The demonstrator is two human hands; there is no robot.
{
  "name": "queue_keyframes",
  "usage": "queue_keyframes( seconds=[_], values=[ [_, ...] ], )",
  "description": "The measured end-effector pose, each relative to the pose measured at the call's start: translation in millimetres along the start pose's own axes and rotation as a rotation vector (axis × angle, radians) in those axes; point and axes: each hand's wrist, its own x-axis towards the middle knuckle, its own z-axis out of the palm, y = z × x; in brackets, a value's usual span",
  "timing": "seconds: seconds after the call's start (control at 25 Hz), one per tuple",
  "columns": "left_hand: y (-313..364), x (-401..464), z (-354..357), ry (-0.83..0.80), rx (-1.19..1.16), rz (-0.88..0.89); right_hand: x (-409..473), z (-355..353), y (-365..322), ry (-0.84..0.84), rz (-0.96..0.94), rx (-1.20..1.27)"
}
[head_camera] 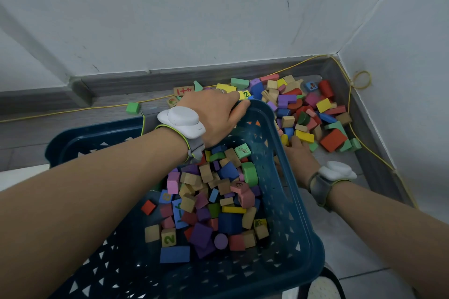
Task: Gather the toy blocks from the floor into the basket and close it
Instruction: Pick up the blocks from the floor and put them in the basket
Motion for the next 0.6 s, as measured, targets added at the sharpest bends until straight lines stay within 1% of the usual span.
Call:
queue_keyframes(
  seconds=[0.12, 0.16, 0.2, 0.24, 0.32, 0.36, 0.4, 0.44, 0.48, 0.52, 0.56, 0.6],
  values=[
    [0.6, -0.5, -0.2, -0.007, 0.001, -0.002, -2.0, -4.0, -0.7, 0.027, 0.034, 0.037],
    [0.8, -0.5, -0.6, -0.009, 0.000, -0.005, -2.0, -7.0, -1.4, 0.044, 0.059, 0.072],
    [0.6, -0.5, -0.7, -0.012, 0.000, -0.007, -1.9, -14.0, -3.6, 0.087, 0.089, 0.165],
    [0.3, -0.4, -1.4, -0.015, 0.000, -0.008, -1.9, -25.5, -6.8, 0.129, 0.136, 0.352],
    [0.0, 0.1, -1.4, -0.022, -0.006, -0.007, -3.5, -59.9, -16.9, 0.156, 0.224, 0.922],
    [0.1, 0.3, -1.2, -0.024, -0.006, -0.005, -5.8, -81.2, -24.1, 0.164, 0.224, 1.137],
    [0.5, 0.5, -1.6, -0.023, -0.006, -0.002, -8.6, -103.4, -30.9, 0.170, 0.173, 1.247],
    [0.6, 0.2, -1.7, -0.022, -0.008, -0.002, -13.3, -125.1, -38.5, 0.145, 0.079, 1.302],
    [0.4, -0.2, -2.1, -0.023, -0.013, -0.005, -19.7, -144.8, -46.4, 0.083, -0.036, 1.325],
    [0.1, -0.3, -2.3, -0.027, -0.016, -0.006, -27.9, -162.9, -54.4, -0.008, -0.146, 1.299],
    [-0.2, -0.2, -2.9, -0.029, -0.018, -0.008, -35.0, -177.2, -60.7, -0.093, -0.240, 1.189],
    [-0.5, 0.3, -3.0, -0.033, -0.018, -0.008, -41.4, -189.4, -66.8, -0.143, -0.310, 1.000]
  ],
)
